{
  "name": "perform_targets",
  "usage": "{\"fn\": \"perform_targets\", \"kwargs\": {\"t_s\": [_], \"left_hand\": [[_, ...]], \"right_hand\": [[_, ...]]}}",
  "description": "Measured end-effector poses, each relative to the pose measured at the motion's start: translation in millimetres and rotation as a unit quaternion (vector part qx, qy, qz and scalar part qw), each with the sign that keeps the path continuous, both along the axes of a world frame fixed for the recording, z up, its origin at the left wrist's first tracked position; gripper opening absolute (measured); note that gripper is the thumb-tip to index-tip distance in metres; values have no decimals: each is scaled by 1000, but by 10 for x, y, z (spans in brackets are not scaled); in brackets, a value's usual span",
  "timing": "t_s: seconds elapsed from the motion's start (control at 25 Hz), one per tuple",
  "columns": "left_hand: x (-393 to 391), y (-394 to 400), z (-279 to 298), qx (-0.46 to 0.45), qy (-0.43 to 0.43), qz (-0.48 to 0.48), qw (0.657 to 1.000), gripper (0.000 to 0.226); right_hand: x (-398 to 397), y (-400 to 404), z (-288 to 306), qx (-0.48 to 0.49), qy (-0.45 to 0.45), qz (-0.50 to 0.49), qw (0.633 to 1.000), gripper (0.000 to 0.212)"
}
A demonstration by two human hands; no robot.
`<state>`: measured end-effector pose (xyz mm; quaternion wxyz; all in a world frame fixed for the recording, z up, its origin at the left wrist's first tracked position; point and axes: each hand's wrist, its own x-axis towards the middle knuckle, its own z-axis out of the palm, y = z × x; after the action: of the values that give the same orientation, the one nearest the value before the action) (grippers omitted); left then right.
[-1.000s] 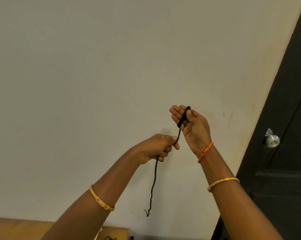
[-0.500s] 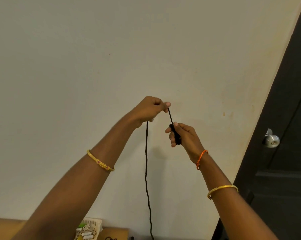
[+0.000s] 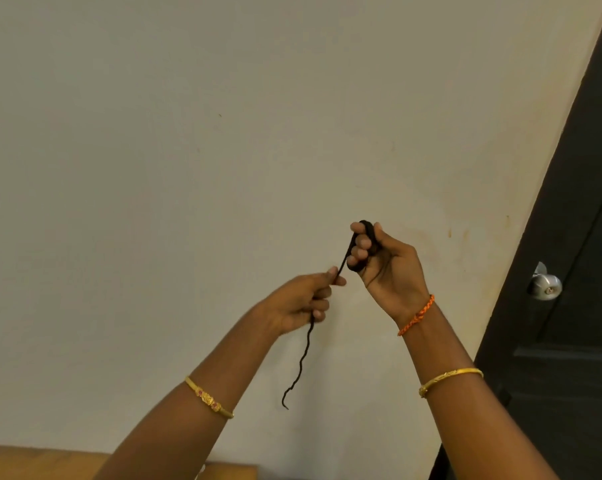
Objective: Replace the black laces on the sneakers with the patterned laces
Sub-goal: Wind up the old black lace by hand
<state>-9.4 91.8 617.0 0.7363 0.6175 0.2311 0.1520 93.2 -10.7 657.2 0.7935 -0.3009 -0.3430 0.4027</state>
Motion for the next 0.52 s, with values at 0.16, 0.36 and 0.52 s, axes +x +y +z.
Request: {"fn": "perform_targets", "kwargs": {"t_s": [0.16,0.36,0.52], "left_hand": [[-109,-125,45,35,31,-64,997,27],[-193,-117,352,178,47,-39,982,28],[-191,41,619,250,24,46,967,27]], "right_hand": [[87,165,-19,46,46,-101,993,30],[93,259,-174,-28,-60,-192,979,25],[32,218,-272,-127,-196,-197,952,28]]}}
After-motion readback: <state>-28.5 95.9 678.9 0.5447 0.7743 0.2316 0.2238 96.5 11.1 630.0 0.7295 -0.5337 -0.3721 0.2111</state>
